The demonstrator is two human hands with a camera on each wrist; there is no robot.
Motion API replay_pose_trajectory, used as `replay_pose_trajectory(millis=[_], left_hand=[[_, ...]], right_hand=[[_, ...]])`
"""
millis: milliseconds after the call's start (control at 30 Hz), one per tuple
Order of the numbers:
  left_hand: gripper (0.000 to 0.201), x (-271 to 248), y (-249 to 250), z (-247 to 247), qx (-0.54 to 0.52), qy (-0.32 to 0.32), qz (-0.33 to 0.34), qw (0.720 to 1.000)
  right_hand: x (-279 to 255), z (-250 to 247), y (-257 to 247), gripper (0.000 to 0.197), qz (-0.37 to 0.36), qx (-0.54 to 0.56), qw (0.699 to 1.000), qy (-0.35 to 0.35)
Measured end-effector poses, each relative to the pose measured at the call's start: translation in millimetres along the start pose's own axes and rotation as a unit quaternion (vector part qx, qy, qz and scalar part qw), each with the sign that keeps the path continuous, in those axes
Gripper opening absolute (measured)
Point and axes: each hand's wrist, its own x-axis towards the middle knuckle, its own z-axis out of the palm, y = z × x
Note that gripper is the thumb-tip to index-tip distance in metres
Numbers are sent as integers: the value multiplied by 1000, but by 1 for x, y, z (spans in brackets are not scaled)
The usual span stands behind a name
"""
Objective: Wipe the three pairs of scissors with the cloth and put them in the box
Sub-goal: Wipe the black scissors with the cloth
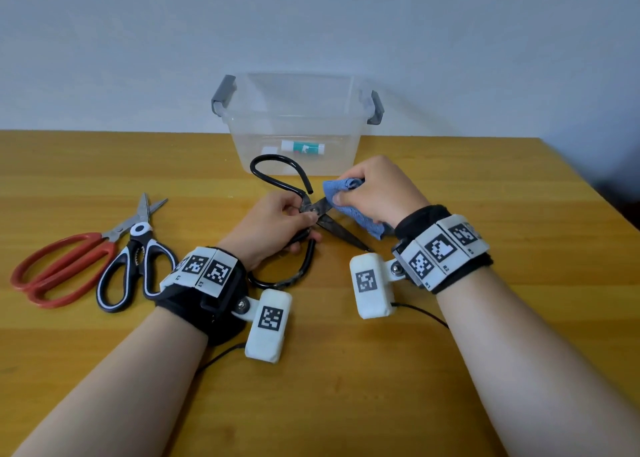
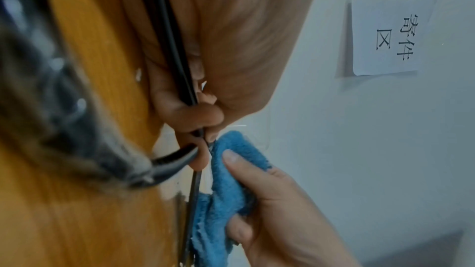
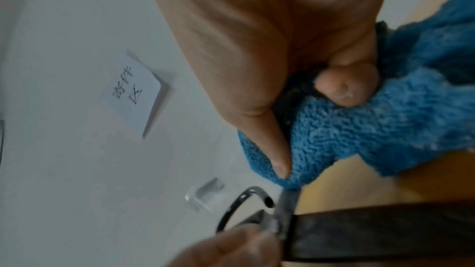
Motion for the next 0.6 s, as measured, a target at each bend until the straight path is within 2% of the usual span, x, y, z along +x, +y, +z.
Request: replay_pose_trajectory(millis=[67,133,167,267,400,500,600], left_hand=[[20,-1,1,0,-6,1,5,1000],[16,-2,0,-1,-5,-2,11,1000],[17,-1,0,-1,-6,-1,15,1000],[22,-1,-3,-3,-11,3,20,1000],[19,1,-6,-2,-12,7,22,1000],[21,3,-7,-2,-17,14,24,999],[21,3,-7,-2,-6,14,24,1000]], right_hand=[[1,-4,-6,20,-5,27,999,-29],[-1,3,-12,13,-17,9,998,-52],[-1,7,-14,15,-23,-4,998,-51],[-2,18,-11,21,-18,-3,1000,-13],[-5,22,-2,8,4,38,999,39],[-10,25,6,18,22,111,991,65],[-17,21,18,33,49,252,964,72]])
